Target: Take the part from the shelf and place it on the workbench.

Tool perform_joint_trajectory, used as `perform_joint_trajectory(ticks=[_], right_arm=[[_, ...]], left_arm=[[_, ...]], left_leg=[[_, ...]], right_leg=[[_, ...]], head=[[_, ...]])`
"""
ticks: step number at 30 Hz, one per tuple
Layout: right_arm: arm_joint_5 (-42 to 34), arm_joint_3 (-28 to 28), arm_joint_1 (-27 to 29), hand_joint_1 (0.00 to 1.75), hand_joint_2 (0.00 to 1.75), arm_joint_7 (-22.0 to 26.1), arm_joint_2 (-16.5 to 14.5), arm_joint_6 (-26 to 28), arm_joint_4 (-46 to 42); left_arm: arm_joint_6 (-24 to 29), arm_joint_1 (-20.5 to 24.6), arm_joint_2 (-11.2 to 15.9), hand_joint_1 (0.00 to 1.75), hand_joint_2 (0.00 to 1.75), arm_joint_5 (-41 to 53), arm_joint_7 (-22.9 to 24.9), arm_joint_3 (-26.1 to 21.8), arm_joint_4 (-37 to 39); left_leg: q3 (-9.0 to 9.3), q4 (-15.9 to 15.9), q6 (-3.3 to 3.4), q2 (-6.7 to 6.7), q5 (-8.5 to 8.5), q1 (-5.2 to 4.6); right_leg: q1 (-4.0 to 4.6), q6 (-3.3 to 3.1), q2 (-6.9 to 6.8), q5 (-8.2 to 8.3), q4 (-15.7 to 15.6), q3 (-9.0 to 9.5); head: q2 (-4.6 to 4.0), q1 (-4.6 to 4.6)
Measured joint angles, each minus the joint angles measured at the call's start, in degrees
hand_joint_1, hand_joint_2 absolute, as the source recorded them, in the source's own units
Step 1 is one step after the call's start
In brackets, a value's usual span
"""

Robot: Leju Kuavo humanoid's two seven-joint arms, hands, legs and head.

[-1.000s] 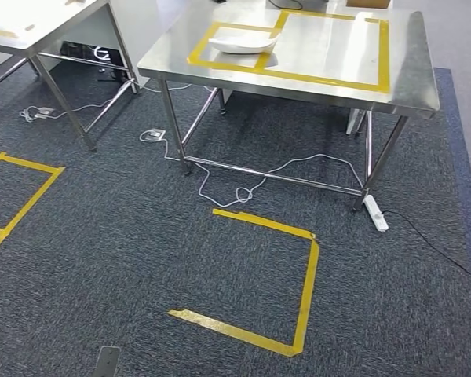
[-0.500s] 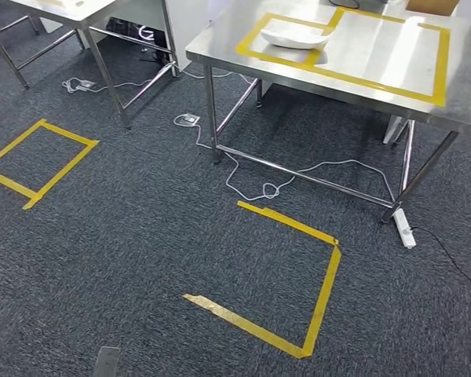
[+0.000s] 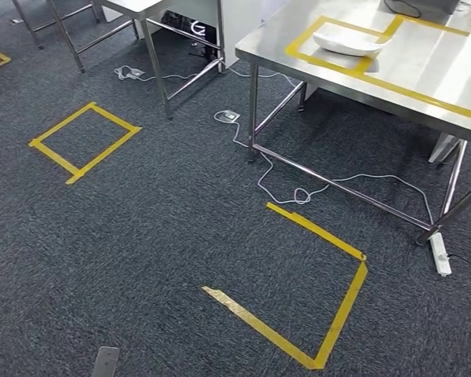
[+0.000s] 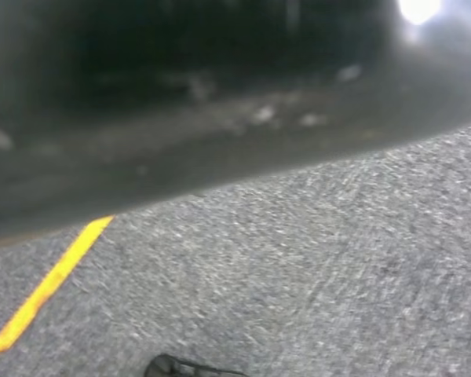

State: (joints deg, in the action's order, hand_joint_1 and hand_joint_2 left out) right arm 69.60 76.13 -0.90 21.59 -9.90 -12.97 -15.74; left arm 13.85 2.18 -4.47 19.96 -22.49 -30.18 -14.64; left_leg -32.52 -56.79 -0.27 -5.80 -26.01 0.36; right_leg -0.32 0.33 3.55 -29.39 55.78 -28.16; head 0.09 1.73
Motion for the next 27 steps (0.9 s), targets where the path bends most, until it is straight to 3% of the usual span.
perform_joint_trajectory(ticks=[2,4,6,7,8,9,11,12,14,15,17,19,21,22,23,25,27], right_arm=[[0.0,0.0,0.0,0.00,0.00,0.1,0.0,0.0,0.0],[0.0,0.0,0.1,0.00,0.00,0.1,0.1,0.1,0.1],[0.0,0.0,0.2,0.00,0.00,0.1,0.1,0.1,0.1],[0.0,0.0,0.1,0.00,0.00,0.1,0.1,0.1,0.1],[0.0,0.0,0.1,0.00,0.00,0.1,0.1,0.1,0.2],[0.0,0.0,0.0,0.00,0.00,0.1,0.1,0.0,0.2],[0.0,0.0,-0.1,0.00,0.00,0.1,0.1,0.0,0.2],[0.0,0.0,-0.2,0.00,0.00,0.1,0.1,0.0,0.2],[0.0,0.0,-0.4,0.00,0.00,0.1,0.1,0.0,0.2],[0.0,0.0,-0.5,0.00,0.00,0.1,0.1,0.0,0.2],[0.0,0.0,-0.5,0.00,0.00,0.1,0.1,0.0,0.2],[0.0,0.0,-0.3,0.00,0.00,0.1,0.1,0.0,0.3],[0.0,0.0,-0.1,0.00,0.00,0.1,0.1,0.0,0.3],[0.0,0.0,0.0,0.00,0.00,0.1,0.1,0.0,0.3],[0.0,0.0,0.0,0.00,0.00,0.1,0.1,0.0,0.3],[0.0,0.0,0.0,0.00,0.00,0.1,0.1,0.1,0.3],[0.0,0.1,-0.2,0.00,0.00,0.2,0.3,0.1,0.3]], left_arm=[[0.0,0.0,0.0,0.00,0.00,0.0,0.0,0.0,0.0],[0.0,0.1,0.0,0.00,0.00,0.0,0.0,0.0,0.0],[0.0,0.1,-0.1,0.00,0.00,0.0,0.0,0.0,0.0],[0.0,0.0,0.0,0.00,0.00,0.0,0.0,0.0,0.0],[0.0,0.0,0.0,0.00,0.00,0.0,0.0,0.0,0.0],[0.0,0.0,0.0,0.00,0.00,0.0,0.0,0.0,0.0],[-0.1,0.2,0.0,0.00,0.00,0.0,0.0,0.0,0.0],[-0.1,0.3,0.0,0.00,0.00,0.0,0.0,0.0,0.0],[-0.2,0.1,-0.1,0.00,0.00,0.0,0.0,0.0,0.0],[-0.1,0.0,-0.1,0.00,0.00,0.0,0.0,0.0,0.0],[-0.1,-0.1,0.0,0.00,0.00,0.0,0.0,0.0,0.0],[0.0,0.1,0.0,0.00,0.00,0.0,0.0,0.0,0.0],[0.0,0.1,0.0,0.00,0.00,0.0,0.0,0.0,0.0],[0.0,0.0,0.0,0.00,0.00,0.0,0.0,0.0,0.0],[0.0,0.0,0.0,0.00,0.00,0.0,0.0,0.0,0.0],[0.0,0.0,0.0,0.00,0.00,0.0,0.0,0.0,0.0],[0.0,0.2,-0.1,0.00,0.00,0.0,0.0,0.0,0.1]], left_leg=[[-1.43,-3.0,-0.51,2.07,-2.07,-0.04],[-4.52,-10.1,-1.00,4.52,-6.03,0.10],[-6.68,-15.6,-1.42,5.21,-8.00,0.32],[-6.33,-15.5,-1.55,5.39,-7.42,0.41],[-4.79,-13.1,-1.63,5.70,-5.92,0.51],[-2.42,-9.1,-1.68,6.46,-4.10,0.58],[1.54,-2.0,-1.39,8.31,-2.01,0.46],[2.38,-0.3,-1.06,8.79,-1.77,0.34],[2.22,0.2,-0.13,8.10,-1.69,0.08],[2.12,0.3,0.32,7.68,-1.52,0.05],[1.92,0.6,1.18,6.81,-1.07,0.19],[1.57,0.6,1.68,5.77,-0.77,0.24],[1.29,0.6,1.88,4.48,-0.64,0.02],[1.27,0.6,1.94,3.78,-0.60,-0.14],[1.31,0.6,1.98,3.02,-0.57,-0.29],[1.51,0.6,2.03,1.51,-0.52,-0.43],[1.32,0.5,1.75,0.31,-0.39,-0.27]], right_leg=[[-0.21,-0.63,-1.56,0.45,-0.5,0.10],[-0.11,-0.93,-3.34,0.51,-0.6,0.03],[0.01,-0.96,-5.09,0.48,-0.6,-0.18],[0.03,-0.94,-5.87,0.45,-0.6,-0.32],[0.01,-0.85,-6.60,0.39,-0.6,-0.42],[0.01,-0.70,-7.28,0.29,-0.6,-0.40],[0.27,-0.16,-8.40,-0.04,-0.3,-0.29],[0.41,0.15,-8.84,-0.16,-0.2,-0.17],[0.40,0.75,-9.61,-0.18,-0.2,0.26],[0.23,1.12,-9.41,-0.36,-0.1,0.30],[0.01,1.72,-7.13,-2.34,2.3,-0.85],[-0.09,1.90,-4.48,-6.23,9.5,-4.24],[-0.09,1.74,-3.80,-8.47,16.3,-7.63],[0.00,1.53,-3.69,-7.96,17.0,-8.16],[0.14,1.20,-3.48,-6.40,15.6,-7.68],[0.60,0.02,-1.74,-1.74,8.0,-4.32],[0.90,-1.18,1.13,0.84,1.8,-1.48]], head=[[0.00,0.29],[0.00,0.58],[0.00,0.62],[0.00,0.64],[0.00,0.65],[0.00,0.66],[0.00,0.64],[0.00,0.50],[0.00,0.22],[0.00,0.18],[0.00,0.15],[0.00,-0.01],[0.00,-0.08],[0.00,-0.07],[0.00,-0.06],[0.00,-0.04],[0.01,0.10]])
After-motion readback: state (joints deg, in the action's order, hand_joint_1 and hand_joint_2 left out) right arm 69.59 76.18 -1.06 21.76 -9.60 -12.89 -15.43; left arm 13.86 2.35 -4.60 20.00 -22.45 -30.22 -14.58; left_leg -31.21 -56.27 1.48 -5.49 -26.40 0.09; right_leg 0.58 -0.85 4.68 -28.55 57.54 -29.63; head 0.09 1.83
